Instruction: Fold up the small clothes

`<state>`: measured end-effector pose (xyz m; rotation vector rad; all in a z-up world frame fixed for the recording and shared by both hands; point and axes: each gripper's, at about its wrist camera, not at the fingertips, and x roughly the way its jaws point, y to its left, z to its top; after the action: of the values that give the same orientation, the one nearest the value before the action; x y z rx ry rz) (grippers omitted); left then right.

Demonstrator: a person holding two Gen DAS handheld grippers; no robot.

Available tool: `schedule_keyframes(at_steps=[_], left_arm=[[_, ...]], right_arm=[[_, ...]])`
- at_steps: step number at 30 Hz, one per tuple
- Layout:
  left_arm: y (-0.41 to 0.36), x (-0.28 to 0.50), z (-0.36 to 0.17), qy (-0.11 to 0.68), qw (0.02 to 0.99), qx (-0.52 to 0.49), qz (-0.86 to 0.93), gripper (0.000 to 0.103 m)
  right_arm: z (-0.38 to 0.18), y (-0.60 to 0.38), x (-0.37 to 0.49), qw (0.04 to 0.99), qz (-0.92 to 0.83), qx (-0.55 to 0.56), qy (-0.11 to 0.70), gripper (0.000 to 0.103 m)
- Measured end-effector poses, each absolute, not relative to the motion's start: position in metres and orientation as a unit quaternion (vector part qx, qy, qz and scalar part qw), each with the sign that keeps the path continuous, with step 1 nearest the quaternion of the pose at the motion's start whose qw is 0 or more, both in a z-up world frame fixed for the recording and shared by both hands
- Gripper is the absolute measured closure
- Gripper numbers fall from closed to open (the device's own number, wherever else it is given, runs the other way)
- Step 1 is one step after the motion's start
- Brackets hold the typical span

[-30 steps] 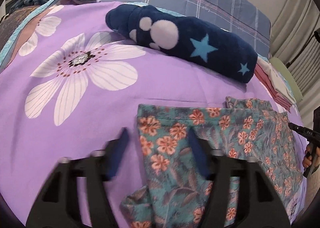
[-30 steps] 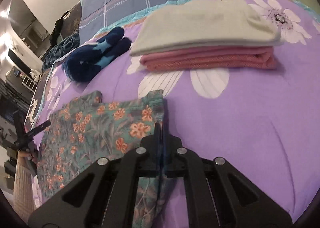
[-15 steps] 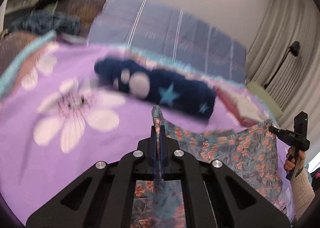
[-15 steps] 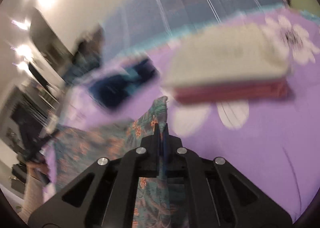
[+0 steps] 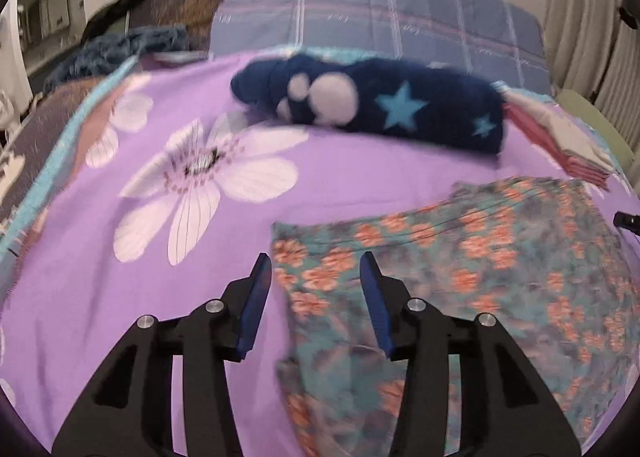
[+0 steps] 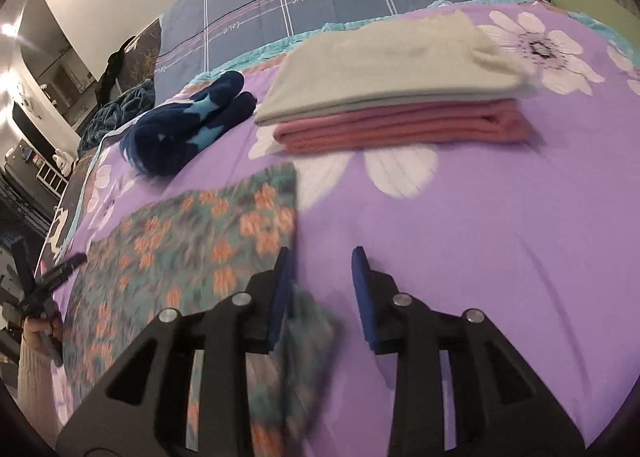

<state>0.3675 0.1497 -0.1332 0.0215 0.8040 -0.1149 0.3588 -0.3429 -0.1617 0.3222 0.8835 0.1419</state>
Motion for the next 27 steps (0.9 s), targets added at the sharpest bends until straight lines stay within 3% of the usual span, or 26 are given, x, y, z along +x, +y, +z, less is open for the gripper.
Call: schedule_keyframes(at_steps=[6,8,13,20,27], left_arm=[[0.052,0.299,-0.096,0.357,0.912,0.02,-0.204,0.056],[0.009,0.274,-0.098,0.361,0.896,0.047,-0.255,0.05],[-0.088,0.216,-0.123,0.388,0.846,0.093,-0.354,0.05],[-0.169,0.161,-0.142,0.377,0.825,0.16,-0.39,0.05],[-0.216,0.159,-0.154,0.355,0.833,0.214,-0.367,0.049]], right_arm=[[-0.157,-0.357,0.287,0.874,0.13,0.197,0.426,0.071],[-0.161,-0.353,0.258,0.863,0.167,0.207,0.43,0.071],[-0.168,-0.342,0.217,0.846,0.223,0.208,0.438,0.071],[-0.165,-0.381,0.204,0.858,0.166,0.26,0.41,0.071],[-0.16,-0.4,0.203,0.868,0.113,0.256,0.41,0.066]])
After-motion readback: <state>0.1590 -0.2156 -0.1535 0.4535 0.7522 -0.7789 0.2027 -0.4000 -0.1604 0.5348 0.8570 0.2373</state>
